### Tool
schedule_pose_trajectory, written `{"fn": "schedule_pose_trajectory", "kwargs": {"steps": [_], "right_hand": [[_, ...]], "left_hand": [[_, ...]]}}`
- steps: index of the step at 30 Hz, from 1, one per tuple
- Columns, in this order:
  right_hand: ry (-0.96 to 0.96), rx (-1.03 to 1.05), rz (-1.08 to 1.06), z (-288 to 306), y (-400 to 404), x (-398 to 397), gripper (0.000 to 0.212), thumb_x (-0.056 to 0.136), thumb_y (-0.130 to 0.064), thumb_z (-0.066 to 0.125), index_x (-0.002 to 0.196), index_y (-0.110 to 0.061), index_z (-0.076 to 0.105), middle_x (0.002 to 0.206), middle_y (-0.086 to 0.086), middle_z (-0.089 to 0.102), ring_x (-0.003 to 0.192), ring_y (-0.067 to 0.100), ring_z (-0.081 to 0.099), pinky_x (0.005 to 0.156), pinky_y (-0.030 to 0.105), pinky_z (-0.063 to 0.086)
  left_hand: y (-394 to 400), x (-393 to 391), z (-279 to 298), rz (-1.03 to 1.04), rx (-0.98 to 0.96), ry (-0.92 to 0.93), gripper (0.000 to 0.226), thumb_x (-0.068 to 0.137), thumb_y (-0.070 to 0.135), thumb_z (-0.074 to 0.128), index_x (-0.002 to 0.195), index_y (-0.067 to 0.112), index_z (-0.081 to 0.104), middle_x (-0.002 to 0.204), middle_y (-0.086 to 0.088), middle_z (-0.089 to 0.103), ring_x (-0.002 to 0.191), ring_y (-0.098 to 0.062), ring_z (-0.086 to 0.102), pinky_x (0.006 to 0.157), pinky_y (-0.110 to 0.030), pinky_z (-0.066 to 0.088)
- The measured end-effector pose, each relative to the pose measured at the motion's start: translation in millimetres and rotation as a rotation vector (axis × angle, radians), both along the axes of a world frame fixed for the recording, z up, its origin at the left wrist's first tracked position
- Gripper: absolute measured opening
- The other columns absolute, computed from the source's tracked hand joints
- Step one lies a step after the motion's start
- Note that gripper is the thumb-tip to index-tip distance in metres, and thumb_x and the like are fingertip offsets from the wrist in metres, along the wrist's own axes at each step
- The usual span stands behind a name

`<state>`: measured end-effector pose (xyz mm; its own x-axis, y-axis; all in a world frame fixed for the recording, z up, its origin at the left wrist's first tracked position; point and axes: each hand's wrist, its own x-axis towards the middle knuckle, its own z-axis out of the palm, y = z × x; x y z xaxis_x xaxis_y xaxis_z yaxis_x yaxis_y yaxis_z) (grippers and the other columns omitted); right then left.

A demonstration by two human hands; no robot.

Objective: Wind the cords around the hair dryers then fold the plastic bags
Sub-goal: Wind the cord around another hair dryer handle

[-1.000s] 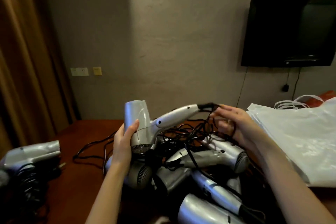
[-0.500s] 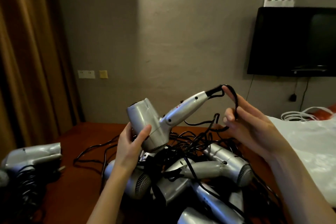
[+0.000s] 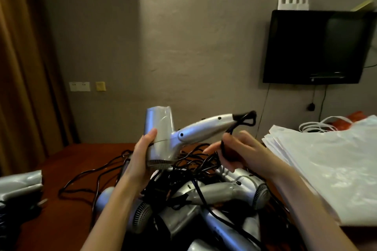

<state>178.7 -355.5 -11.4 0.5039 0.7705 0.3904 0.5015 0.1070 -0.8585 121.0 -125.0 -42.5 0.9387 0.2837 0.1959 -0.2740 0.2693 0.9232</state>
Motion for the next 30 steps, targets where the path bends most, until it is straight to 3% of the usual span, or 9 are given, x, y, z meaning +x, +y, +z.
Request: {"fn": "schedule_pose_trajectory", "kwargs": {"steps": [2,4,7,8,10,13,16,20,30], "right_hand": [[0.009,-0.149,0.053,-2,-3,1,0.049,0.085,-0.065,0.052,0.099,-0.025,0.076,0.056,-0.006,0.053,0.050,0.010,0.041,0.051,0.019,0.032],[0.031,-0.278,0.081,-2,-10,3,0.030,0.091,-0.049,0.055,0.095,-0.028,0.076,0.063,-0.009,0.055,0.061,0.015,0.046,0.059,0.024,0.036],[0.053,-0.357,0.042,-2,-19,3,0.033,0.092,-0.020,0.054,0.110,0.004,0.068,0.070,-0.005,0.060,0.060,0.009,0.049,0.056,0.017,0.040],[0.005,-0.366,0.033,1,-20,0,0.027,0.092,-0.016,0.056,0.106,0.002,0.070,0.067,0.001,0.059,0.058,0.011,0.050,0.055,0.018,0.041],[-0.087,-0.401,-0.081,7,-22,-3,0.018,0.090,-0.011,0.064,0.075,-0.013,0.073,0.058,0.006,0.053,0.049,0.011,0.045,0.049,0.016,0.038],[-0.271,-0.498,-0.334,9,-28,6,0.043,0.079,0.002,0.073,0.049,-0.016,0.048,0.048,-0.006,0.040,0.043,0.005,0.029,0.045,0.018,0.026],[-0.322,-0.592,-0.350,8,-28,11,0.036,0.074,-0.013,0.077,0.046,-0.021,0.056,0.046,-0.011,0.041,0.047,0.001,0.033,0.047,0.019,0.028],[-0.235,-0.582,-0.275,9,-28,13,0.011,0.084,-0.017,0.070,0.074,-0.015,0.073,0.065,-0.005,0.063,0.063,0.002,0.052,0.058,0.022,0.040],[-0.221,-0.360,-0.369,15,-24,4,0.015,0.093,-0.017,0.060,0.084,-0.015,0.072,0.069,-0.012,0.065,0.067,-0.002,0.058,0.063,0.011,0.041]], "left_hand": [[2,0,-6,-0.047,-0.024,0.082,0.052,0.074,0.048,0.051,0.098,0.005,0.067,0.081,-0.014,0.074,0.064,-0.021,0.069,0.065,-0.031,0.054],[3,-1,-10,-0.065,-0.031,0.114,0.048,0.073,0.046,0.053,0.092,0.004,0.069,0.077,-0.014,0.073,0.059,-0.020,0.069,0.057,-0.026,0.055],[4,1,-14,-0.104,-0.037,0.136,0.046,0.072,0.042,0.055,0.090,0.002,0.069,0.071,-0.014,0.072,0.053,-0.019,0.067,0.049,-0.022,0.054],[4,0,-14,-0.123,-0.041,0.135,0.044,0.073,0.040,0.054,0.088,0.001,0.068,0.070,-0.014,0.071,0.052,-0.019,0.067,0.047,-0.021,0.053],[5,1,-16,-0.124,-0.046,0.125,0.040,0.076,0.038,0.053,0.087,0.002,0.068,0.067,-0.013,0.071,0.050,-0.018,0.066,0.046,-0.019,0.052],[8,2,-18,-0.094,-0.034,0.109,0.042,0.069,0.040,0.062,0.088,0.002,0.069,0.069,-0.014,0.071,0.052,-0.019,0.067,0.047,-0.020,0.052],[9,3,-19,-0.051,0.045,0.099,0.048,0.067,0.040,0.066,0.097,0.002,0.068,0.076,-0.014,0.072,0.059,-0.019,0.067,0.053,-0.024,0.053],[10,4,-20,-0.041,0.189,0.019,0.056,0.056,0.050,0.070,0.091,0.007,0.067,0.075,-0.010,0.070,0.062,-0.020,0.065,0.053,-0.026,0.051],[13,8,-27,0.054,0.246,-0.055,0.061,0.057,0.055,0.067,0.096,0.007,0.066,0.078,-0.009,0.071,0.066,-0.021,0.066,0.057,-0.028,0.051]]}}
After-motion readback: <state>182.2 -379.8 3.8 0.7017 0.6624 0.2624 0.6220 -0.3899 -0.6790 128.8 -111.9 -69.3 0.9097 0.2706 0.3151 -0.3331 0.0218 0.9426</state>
